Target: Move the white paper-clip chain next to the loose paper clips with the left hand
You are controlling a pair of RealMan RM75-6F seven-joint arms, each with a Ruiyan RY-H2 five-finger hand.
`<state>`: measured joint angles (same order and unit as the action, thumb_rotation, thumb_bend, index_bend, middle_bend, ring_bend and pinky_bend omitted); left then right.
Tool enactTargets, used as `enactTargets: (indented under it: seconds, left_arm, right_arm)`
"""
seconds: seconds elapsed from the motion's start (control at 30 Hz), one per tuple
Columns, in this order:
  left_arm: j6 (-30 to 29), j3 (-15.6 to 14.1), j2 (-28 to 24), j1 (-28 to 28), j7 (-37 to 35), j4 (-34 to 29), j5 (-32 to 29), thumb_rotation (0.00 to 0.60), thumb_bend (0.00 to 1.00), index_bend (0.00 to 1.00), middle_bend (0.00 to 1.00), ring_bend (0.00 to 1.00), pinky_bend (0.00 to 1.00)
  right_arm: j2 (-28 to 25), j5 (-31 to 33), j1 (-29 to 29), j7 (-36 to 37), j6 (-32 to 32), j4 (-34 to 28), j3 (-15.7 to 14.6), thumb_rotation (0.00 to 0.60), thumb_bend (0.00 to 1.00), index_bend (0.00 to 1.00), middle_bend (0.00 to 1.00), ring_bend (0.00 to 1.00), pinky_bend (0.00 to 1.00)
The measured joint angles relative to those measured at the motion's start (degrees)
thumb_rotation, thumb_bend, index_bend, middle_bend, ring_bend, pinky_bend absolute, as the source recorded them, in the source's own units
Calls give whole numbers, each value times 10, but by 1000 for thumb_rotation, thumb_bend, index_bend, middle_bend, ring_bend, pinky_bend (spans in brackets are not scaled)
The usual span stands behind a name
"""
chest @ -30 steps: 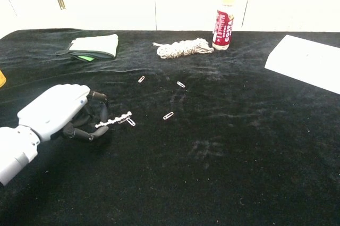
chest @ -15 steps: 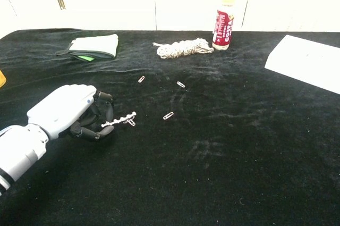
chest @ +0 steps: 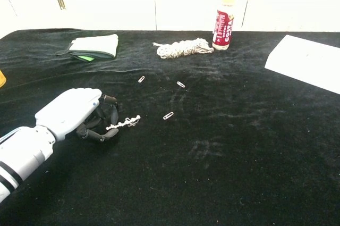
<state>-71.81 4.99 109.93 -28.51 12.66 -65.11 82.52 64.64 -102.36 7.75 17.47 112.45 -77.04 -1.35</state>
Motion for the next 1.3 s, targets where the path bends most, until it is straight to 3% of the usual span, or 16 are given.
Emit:
enactTargets:
  seconds: [0.87,1.3]
  left_arm:
    - [-5,23,-12,13,-46,21,-20,600,530,841,1000,1000,1000]
    - [-83,27,-84,44,-16,-72,4,600,530,841,1000,1000,1000]
  right_arm:
    - [1,-3,-3,-15,-8,-11,6,600,222,0,0,0,0]
    - [1,-10,-8,-24,-16,-14,5,600,221,0,0,0,0]
